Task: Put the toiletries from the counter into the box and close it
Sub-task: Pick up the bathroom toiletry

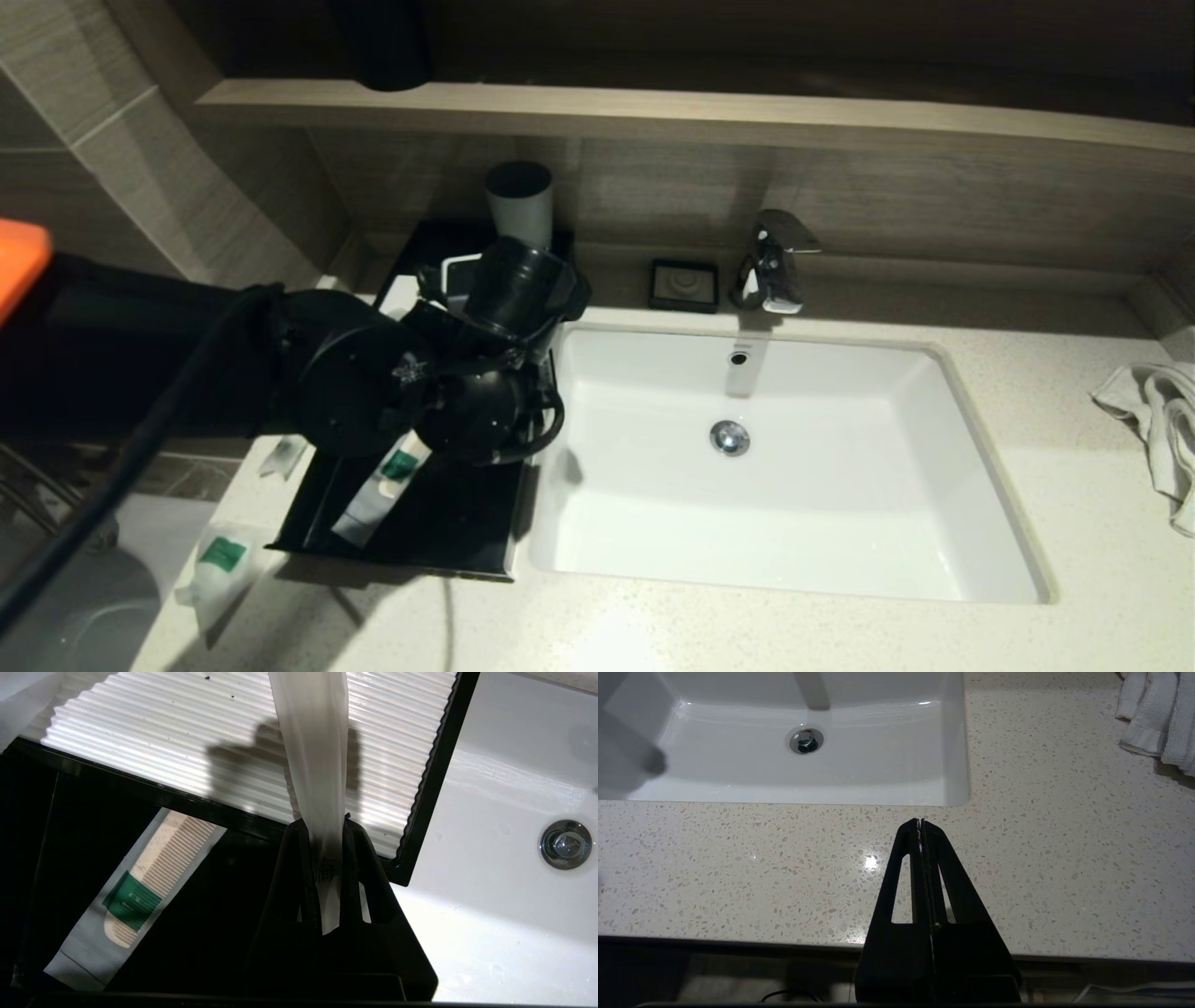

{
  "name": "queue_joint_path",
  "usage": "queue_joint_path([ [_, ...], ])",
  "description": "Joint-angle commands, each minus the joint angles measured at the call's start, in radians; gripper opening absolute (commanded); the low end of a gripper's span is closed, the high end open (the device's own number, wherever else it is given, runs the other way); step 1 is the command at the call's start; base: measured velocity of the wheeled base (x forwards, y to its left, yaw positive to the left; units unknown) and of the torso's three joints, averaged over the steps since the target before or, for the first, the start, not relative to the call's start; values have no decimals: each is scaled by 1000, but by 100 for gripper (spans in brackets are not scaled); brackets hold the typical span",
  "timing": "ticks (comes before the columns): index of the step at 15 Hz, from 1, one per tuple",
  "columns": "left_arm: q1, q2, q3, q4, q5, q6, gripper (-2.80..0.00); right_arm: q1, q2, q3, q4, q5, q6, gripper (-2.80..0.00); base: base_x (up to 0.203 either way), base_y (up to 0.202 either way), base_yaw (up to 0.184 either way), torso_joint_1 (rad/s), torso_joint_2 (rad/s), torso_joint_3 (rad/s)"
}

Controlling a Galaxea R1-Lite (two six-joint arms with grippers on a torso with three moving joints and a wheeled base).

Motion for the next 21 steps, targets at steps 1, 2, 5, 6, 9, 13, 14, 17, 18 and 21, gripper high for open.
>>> queue_joint_path([
  [1,-1,-22,-5,2,6,-1,-280,0,2,0,0,0,0,-280,0,0,0,0,0,0],
  [2,-1,-37,-4,2,5,4,-280,0,2,0,0,0,0,-280,0,0,0,0,0,0],
  [5,-2,-88,7,3,5,33,-280,0,2,0,0,0,0,-280,0,0,0,0,0,0],
  [6,-2,-106,13,3,5,50,-280,0,2,0,1,0,0,-280,0,0,0,0,0,0],
  [9,-7,-173,47,4,2,116,-280,-1,2,0,0,0,0,-280,0,0,0,0,0,0],
  [13,-22,-313,197,6,-35,220,-280,0,2,0,0,0,0,-280,0,0,0,0,0,0],
  [14,-23,-349,233,6,-60,243,-280,0,2,0,0,0,0,-280,0,0,0,0,0,0],
  [17,-23,-441,311,25,-114,291,-280,-1,2,0,0,0,0,-280,0,0,0,0,0,0],
  [18,-22,-449,325,27,-123,294,-280,0,2,0,0,0,0,-280,0,0,0,0,0,0],
  [21,-21,-473,323,25,-123,296,-280,0,2,0,0,0,0,-280,0,0,0,0,0,0],
])
